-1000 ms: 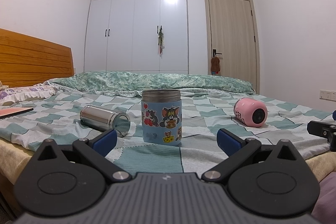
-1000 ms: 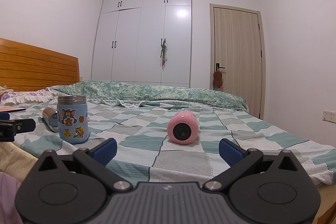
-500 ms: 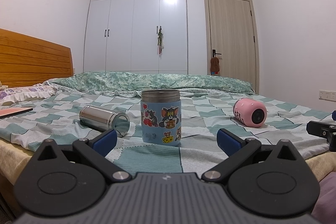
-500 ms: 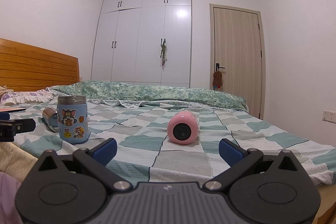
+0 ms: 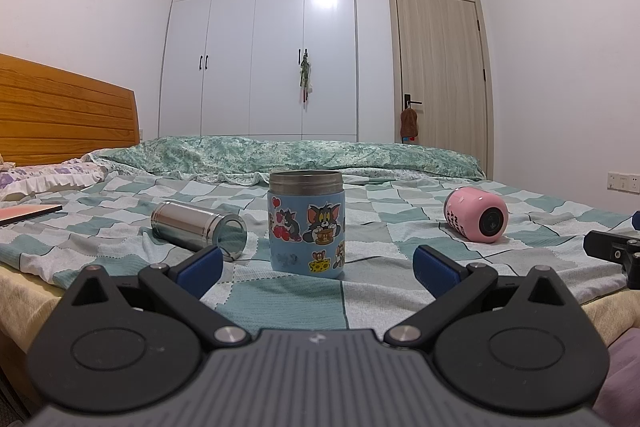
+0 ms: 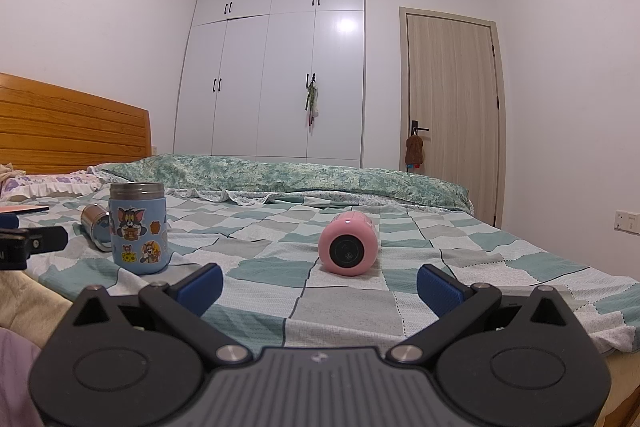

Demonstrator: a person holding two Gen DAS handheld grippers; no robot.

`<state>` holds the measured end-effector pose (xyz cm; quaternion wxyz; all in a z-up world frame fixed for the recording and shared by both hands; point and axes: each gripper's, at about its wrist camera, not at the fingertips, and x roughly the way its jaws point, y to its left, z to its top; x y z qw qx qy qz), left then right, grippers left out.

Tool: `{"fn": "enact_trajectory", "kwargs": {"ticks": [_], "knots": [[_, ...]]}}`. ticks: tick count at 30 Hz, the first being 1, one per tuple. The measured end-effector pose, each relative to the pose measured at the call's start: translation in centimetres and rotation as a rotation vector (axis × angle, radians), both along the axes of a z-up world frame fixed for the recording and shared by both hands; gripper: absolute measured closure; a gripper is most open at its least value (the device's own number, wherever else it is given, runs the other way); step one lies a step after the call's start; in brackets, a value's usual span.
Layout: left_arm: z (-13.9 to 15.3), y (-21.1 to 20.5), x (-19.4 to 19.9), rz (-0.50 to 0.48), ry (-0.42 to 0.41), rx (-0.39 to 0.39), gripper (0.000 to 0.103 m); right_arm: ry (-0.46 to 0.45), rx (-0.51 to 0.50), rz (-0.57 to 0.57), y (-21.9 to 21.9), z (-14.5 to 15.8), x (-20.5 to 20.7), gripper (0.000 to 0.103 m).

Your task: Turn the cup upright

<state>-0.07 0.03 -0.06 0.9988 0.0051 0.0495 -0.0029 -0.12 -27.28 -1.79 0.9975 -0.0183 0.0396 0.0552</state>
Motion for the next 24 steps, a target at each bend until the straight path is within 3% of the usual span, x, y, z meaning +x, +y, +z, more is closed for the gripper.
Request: {"fn": "enact_trajectory", "kwargs": {"ticks": [24], "knots": [[0.05,-0.14,-0.03,-0.006,0.007,0.004,0.000,0.014,-0.003,0.003,0.13,-0.07,0.19,0.000]]}}
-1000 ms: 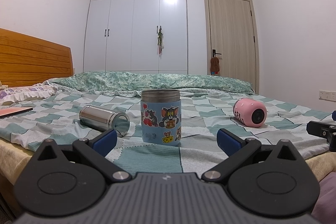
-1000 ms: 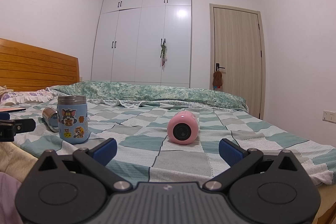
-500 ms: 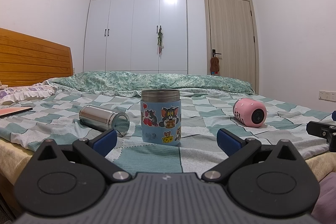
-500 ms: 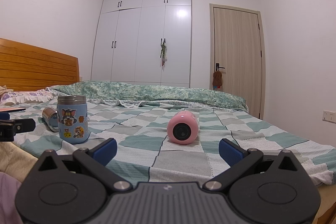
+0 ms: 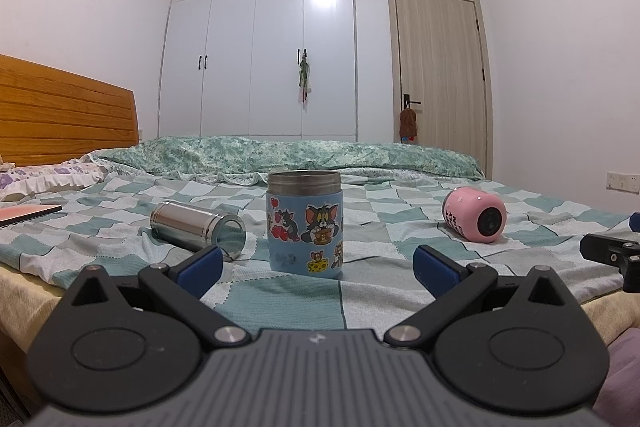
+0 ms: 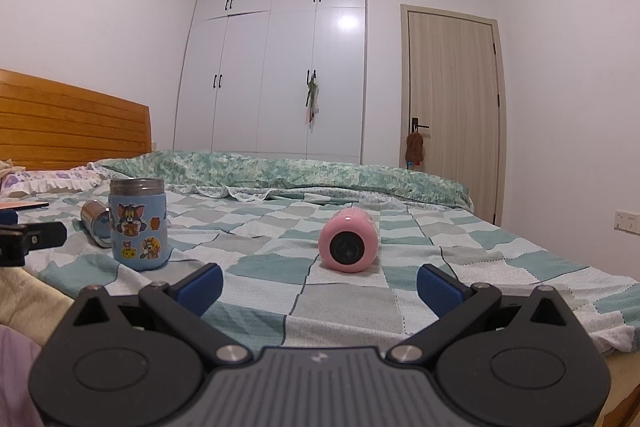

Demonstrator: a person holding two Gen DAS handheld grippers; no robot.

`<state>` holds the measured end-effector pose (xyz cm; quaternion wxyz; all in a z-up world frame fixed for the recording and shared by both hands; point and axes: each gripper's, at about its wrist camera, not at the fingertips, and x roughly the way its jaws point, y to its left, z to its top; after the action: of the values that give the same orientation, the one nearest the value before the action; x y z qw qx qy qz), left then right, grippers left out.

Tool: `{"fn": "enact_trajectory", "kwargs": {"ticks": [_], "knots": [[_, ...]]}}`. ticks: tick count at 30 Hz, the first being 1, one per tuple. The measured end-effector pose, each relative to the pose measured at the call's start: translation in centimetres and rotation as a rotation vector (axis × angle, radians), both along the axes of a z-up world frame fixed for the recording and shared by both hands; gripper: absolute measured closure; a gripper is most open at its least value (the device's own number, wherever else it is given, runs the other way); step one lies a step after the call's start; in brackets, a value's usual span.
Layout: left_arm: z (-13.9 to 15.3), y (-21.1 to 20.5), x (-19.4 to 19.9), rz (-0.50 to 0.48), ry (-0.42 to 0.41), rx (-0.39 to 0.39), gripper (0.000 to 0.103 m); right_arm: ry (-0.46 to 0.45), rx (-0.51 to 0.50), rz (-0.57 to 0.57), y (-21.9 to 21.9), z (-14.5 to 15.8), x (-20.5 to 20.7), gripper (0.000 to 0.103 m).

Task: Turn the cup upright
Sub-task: 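Move the right gripper to the lying pink cup and close around it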

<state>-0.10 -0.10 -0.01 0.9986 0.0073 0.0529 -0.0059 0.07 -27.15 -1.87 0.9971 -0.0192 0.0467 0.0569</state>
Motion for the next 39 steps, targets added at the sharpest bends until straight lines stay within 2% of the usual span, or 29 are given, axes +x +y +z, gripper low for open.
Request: {"fn": "enact_trajectory", "kwargs": {"ticks": [6,13,18,26,39], "knots": [[1.3,-1.1,0.1,-0.069,0.029,0.017,0.000,0.026,0.033,0.040,-0.6,1.0,0.1,0.000],[4.3,-3.6,2.6,-0.161,0.009,0.049,0.000,0.066,0.009,0.041,-1.3,4.5,2.8,0.000],[5.2,-6.0,5.5,-0.199,0.013,0.123,0.000,0.096,-0.020,0.049,-1.8,6.7,5.5,0.000],[5.4,-9.0,11.2,-0.272,0.062,0.185,0.000,0.174,-0.035,0.059,-2.3,8.9,10.9,0.000],[4.7,-11.9,21.3,-0.341,0.166,0.243,0.000,0.368,-0.050,0.028,-2.9,8.7,21.3,0.000]]}}
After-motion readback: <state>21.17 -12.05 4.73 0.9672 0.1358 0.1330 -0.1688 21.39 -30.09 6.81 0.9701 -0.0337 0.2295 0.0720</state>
